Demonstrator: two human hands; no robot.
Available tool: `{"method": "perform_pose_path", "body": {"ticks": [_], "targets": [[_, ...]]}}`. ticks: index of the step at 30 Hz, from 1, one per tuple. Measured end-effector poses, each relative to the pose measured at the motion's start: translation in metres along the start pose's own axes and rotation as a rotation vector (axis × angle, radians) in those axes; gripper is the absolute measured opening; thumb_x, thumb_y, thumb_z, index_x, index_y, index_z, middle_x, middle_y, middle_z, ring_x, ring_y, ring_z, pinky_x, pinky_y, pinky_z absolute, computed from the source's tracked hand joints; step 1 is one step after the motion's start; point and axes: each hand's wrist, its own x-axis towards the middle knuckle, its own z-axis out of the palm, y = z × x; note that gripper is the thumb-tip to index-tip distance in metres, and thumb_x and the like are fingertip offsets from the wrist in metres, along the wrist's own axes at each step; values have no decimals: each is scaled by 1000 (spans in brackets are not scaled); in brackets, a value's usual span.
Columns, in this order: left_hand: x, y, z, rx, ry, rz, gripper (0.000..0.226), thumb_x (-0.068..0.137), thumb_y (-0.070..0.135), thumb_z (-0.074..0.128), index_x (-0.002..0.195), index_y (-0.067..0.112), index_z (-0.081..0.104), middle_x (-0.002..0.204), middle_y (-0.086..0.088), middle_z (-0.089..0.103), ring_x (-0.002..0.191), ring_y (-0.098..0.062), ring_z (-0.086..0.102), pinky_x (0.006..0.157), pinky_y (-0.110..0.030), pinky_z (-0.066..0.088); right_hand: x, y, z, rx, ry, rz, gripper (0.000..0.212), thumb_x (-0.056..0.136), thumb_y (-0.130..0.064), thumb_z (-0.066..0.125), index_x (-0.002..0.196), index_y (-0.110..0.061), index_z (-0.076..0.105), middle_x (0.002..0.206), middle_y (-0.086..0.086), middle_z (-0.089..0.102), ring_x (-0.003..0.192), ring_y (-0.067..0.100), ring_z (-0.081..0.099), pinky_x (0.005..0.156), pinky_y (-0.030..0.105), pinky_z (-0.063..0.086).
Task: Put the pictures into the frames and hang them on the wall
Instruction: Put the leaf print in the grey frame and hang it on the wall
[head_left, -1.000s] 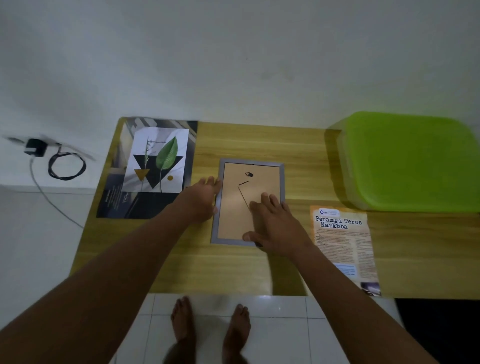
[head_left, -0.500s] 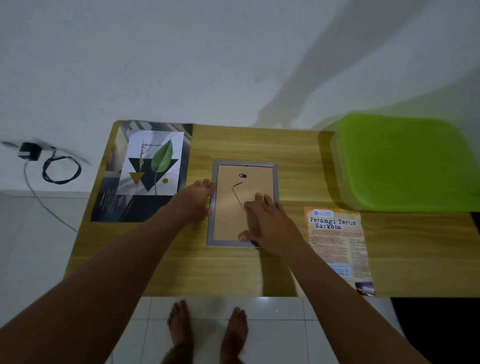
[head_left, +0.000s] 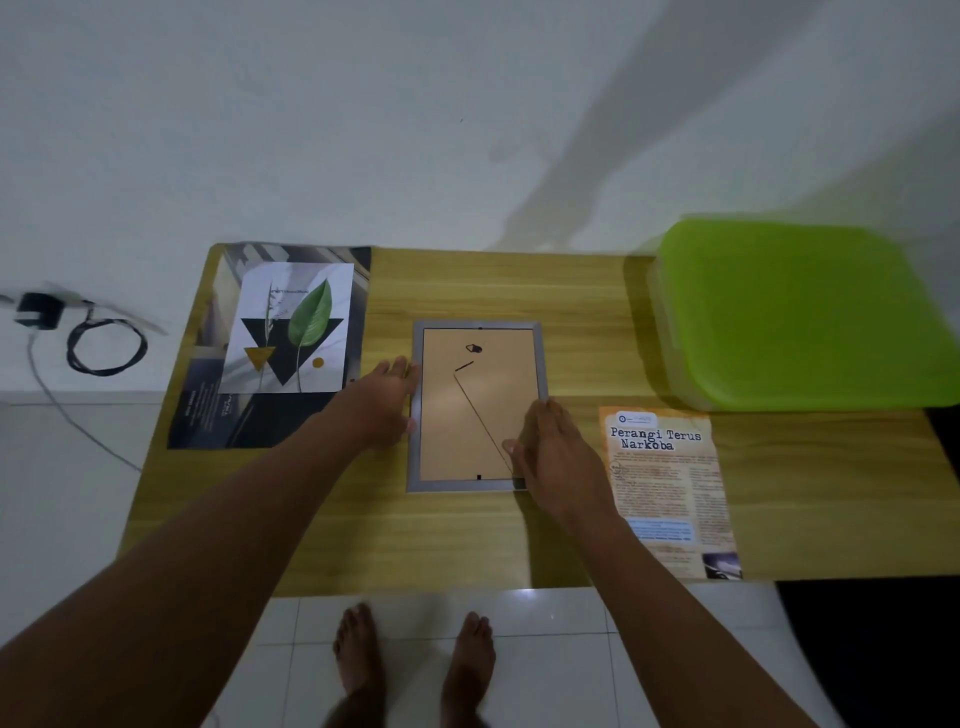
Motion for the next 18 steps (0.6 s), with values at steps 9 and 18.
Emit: {"method": "perform_pose_path", "body": {"ticks": [9,18], "targets": [[-1,0,0,-16,12,0,82,95,27,56,154,10,1,162,-10,1,149,-28,5,118,-46,21,8,-1,-8,-147,-52,-92,68,103,-47,35,151,1,24,160,21,19,149,31,16,117,39,28],[-1,-1,0,-42,4,-10,83,95,28,57,155,13,2,163,-8,0,149,-27,3,119,-47,20,0,4,4,131,15,85,73,94,-52,55,148,-14,26,144,14,47,124,33,54,99,48,48]]}}
